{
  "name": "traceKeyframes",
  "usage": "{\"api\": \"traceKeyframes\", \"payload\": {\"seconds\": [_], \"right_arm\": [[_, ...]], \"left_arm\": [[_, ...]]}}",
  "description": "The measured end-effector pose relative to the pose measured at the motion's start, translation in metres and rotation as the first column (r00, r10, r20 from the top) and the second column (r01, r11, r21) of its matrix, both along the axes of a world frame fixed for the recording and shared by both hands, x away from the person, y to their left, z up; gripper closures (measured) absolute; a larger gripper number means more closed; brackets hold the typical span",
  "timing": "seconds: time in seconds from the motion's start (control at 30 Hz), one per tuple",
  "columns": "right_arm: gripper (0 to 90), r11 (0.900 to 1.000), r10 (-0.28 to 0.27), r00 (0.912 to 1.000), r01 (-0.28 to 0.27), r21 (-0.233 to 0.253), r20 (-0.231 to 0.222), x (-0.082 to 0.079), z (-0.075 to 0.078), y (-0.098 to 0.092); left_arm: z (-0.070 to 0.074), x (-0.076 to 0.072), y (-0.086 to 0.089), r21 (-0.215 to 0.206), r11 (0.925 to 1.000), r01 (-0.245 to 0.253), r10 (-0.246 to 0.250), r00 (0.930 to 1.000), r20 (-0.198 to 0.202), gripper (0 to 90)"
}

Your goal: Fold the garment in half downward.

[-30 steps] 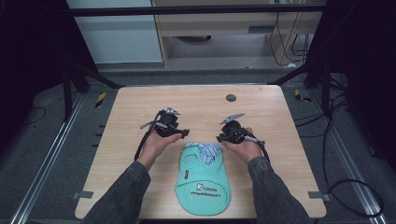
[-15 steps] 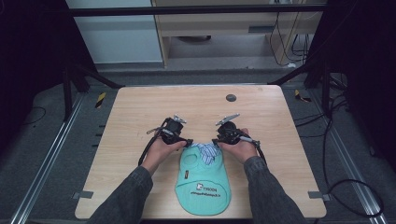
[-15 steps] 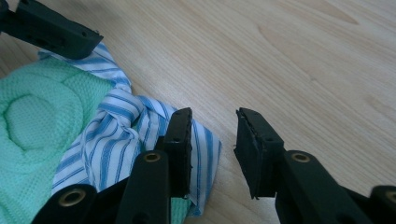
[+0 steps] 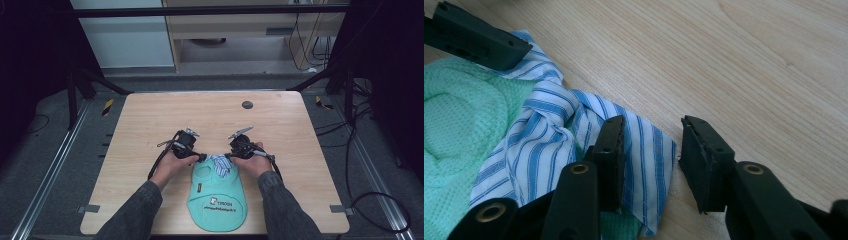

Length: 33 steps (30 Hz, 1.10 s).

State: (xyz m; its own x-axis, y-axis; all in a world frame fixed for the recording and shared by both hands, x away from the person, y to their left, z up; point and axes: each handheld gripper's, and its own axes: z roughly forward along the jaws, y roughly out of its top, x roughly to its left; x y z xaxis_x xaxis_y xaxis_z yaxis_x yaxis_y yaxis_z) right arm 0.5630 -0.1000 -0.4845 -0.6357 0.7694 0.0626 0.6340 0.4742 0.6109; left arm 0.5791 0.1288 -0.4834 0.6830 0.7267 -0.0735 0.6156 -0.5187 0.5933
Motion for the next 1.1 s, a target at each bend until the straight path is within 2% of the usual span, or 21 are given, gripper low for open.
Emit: {"api": "traceKeyframes", "payload": {"seconds": [0.1,0.17,0.37,0.43,0.47,0.5,0.53,0.6,0.7,0.77,0.8,0.87,1.03,1.1], "right_arm": [[61.1,1.000,-0.009,1.0000,0.009,-0.007,-0.004,-0.001,0.000,0.001],[61.2,1.000,-0.017,0.9997,0.017,0.005,-0.016,-0.001,-0.001,0.001],[63.5,1.000,-0.011,0.9997,0.011,0.008,-0.024,-0.002,-0.001,0.001],[66.8,1.000,-0.003,0.9994,0.003,0.010,-0.033,-0.002,-0.001,0.001],[73.3,1.000,0.011,0.9984,-0.010,0.024,-0.056,-0.003,0.000,0.002],[73.3,1.000,0.011,0.9984,-0.010,0.024,-0.056,-0.003,0.000,0.002],[79.2,0.999,0.025,0.9967,-0.023,0.033,-0.077,-0.004,0.000,0.004],[82.3,0.999,0.037,0.9960,-0.034,0.035,-0.082,-0.004,0.000,0.005],[84.2,0.999,0.048,0.9966,-0.046,0.022,-0.067,-0.006,0.001,0.007],[84.5,0.998,0.055,0.9968,-0.054,0.011,-0.057,-0.006,0.001,0.008],[84.8,0.997,0.072,0.9968,-0.072,-0.012,-0.036,-0.008,0.002,0.009],[84.9,0.996,0.081,0.9964,-0.082,-0.028,-0.025,-0.010,0.004,0.010],[85.1,0.993,0.111,0.9937,-0.110,-0.035,0.020,-0.012,0.014,0.008],[85.1,0.993,0.112,0.9934,-0.112,-0.033,0.025,-0.013,0.017,0.008]], "left_arm": [[-0.001,-0.001,-0.002,0.007,1.0000,0.006,-0.006,0.9999,-0.008,31.3],[-0.001,-0.002,-0.003,0.017,0.9998,0.014,-0.014,0.9999,-0.003,31.8],[0.000,-0.008,-0.006,0.013,0.9994,0.033,-0.033,0.9994,0.006,50.2],[0.000,-0.010,-0.007,0.002,0.9987,0.050,-0.050,0.9987,0.002,59.7],[0.000,-0.013,-0.007,-0.005,0.9973,0.074,-0.074,0.9973,-0.006,64.7],[0.000,-0.013,-0.007,-0.005,0.9973,0.074,-0.074,0.9973,-0.006,68.2],[-0.001,-0.015,-0.008,-0.017,0.9969,0.077,-0.077,0.9970,-0.008,70.8],[-0.001,-0.016,-0.008,-0.016,0.9962,0.086,-0.086,0.9963,-0.009,74.9],[-0.001,-0.016,-0.007,-0.035,0.9953,0.090,-0.091,0.9957,-0.015,80.4],[0.000,-0.016,-0.006,-0.032,0.9949,0.095,-0.096,0.9953,-0.013,81.8],[0.001,-0.016,-0.005,-0.037,0.9951,0.091,-0.092,0.9958,-0.006,83.3],[0.004,-0.017,-0.004,-0.041,0.9946,0.095,-0.095,0.9955,0.005,83.9],[0.013,-0.020,-0.001,-0.054,0.9929,0.106,-0.105,0.9940,0.031,84.1],[0.016,-0.021,0.000,-0.060,0.9927,0.105,-0.103,0.9941,0.036,84.1]]}}
